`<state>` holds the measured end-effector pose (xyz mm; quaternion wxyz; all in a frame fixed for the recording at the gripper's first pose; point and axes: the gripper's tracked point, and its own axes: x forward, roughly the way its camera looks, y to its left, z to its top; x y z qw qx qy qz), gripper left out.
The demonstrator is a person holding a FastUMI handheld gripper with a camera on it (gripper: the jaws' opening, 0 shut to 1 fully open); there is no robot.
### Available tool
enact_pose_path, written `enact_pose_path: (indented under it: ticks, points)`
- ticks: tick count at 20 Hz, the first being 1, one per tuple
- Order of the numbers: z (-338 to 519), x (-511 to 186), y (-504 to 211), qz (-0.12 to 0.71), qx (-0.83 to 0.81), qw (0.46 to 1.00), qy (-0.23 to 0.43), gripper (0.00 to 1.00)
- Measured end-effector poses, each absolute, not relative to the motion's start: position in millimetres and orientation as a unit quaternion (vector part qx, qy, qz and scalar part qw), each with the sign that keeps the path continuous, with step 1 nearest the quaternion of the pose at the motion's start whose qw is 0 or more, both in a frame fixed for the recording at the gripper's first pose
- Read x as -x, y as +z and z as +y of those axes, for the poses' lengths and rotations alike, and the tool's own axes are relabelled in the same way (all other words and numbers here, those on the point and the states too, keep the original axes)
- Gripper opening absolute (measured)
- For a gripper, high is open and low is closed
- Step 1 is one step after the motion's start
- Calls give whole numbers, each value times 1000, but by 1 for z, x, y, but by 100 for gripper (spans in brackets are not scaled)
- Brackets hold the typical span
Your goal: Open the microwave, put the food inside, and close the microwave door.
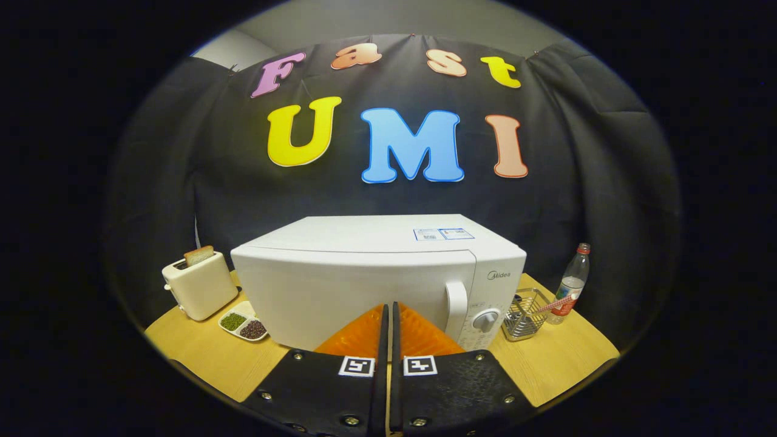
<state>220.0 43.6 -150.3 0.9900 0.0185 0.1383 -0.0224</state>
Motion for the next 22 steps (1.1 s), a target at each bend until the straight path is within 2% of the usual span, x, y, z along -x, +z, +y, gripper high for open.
enact_pose_path:
  ticks: [10, 13, 14, 16, 17, 18, 19, 20, 21, 22]
  points:
    - [52, -102, -103, 95, -13, 995, -34, 4]
    - [54, -75, -97, 87, -18, 995, -38, 13]
    - [54, -67, -96, 85, -17, 995, -38, 14]
    - [59, -53, -95, 86, -12, 996, -31, 27]
    - [60, -48, -95, 88, -10, 996, -27, 47]
    - [59, -43, -93, 87, -10, 996, -26, 57]
    - [58, -40, -91, 85, -9, 996, -28, 82]
    - [55, -35, -86, 82, -9, 996, -34, 93]
    - [55, -35, -84, 77, -12, 996, -36, 99]
    - [56, -33, -79, 71, -16, 997, -36, 99]
